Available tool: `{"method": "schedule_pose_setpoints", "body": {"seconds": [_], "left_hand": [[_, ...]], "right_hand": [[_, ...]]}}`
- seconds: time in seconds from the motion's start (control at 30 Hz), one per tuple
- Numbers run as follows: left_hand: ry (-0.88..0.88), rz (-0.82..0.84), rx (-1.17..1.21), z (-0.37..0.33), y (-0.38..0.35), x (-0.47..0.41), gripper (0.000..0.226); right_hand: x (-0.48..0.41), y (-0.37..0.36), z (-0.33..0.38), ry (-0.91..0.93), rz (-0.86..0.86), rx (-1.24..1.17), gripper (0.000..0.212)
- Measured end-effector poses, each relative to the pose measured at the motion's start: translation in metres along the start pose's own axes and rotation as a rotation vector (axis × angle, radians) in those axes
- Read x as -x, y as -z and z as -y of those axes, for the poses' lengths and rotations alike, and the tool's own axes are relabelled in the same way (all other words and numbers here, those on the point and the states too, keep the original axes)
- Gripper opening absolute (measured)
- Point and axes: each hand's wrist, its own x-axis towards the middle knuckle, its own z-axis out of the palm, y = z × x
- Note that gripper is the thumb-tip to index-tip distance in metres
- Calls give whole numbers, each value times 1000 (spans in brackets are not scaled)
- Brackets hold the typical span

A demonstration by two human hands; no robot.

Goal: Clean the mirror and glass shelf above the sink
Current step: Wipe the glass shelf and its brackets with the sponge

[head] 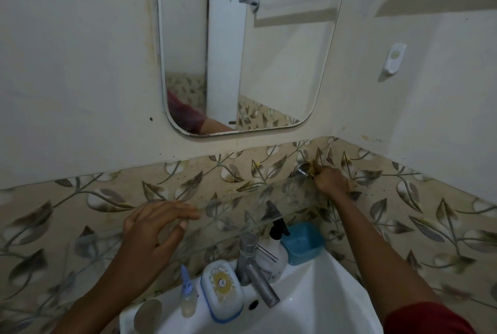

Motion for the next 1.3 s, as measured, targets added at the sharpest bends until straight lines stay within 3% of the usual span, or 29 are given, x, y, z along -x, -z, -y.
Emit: {"method": "schedule_pose_setpoints", "body": {"seconds": [0.23,0.4,0.63,0.77,0.9,1.17,1.3], "left_hand": [[-1,-4,32,5,4,3,34],[-10,10,48,5,6,4,34],[16,34,46,2,3,8,34],[28,59,31,1,1,11,22],[28,60,18,4,7,17,34],[83,10,31,11,27,30,21],[106,-4,43,15,41,35,25]], "right_hand": [[32,-3,20,-144,-61,-166,37],[52,-12,43,-194,-54,-94,37],[55,-10,51,-53,61,-65,41],[64,-5,62,56,81,-121,38],[74,-2,75,73,148,-127,38],[103,-14,113,81,92,-76,39],[121,-17,135,124,79,-56,36]]}}
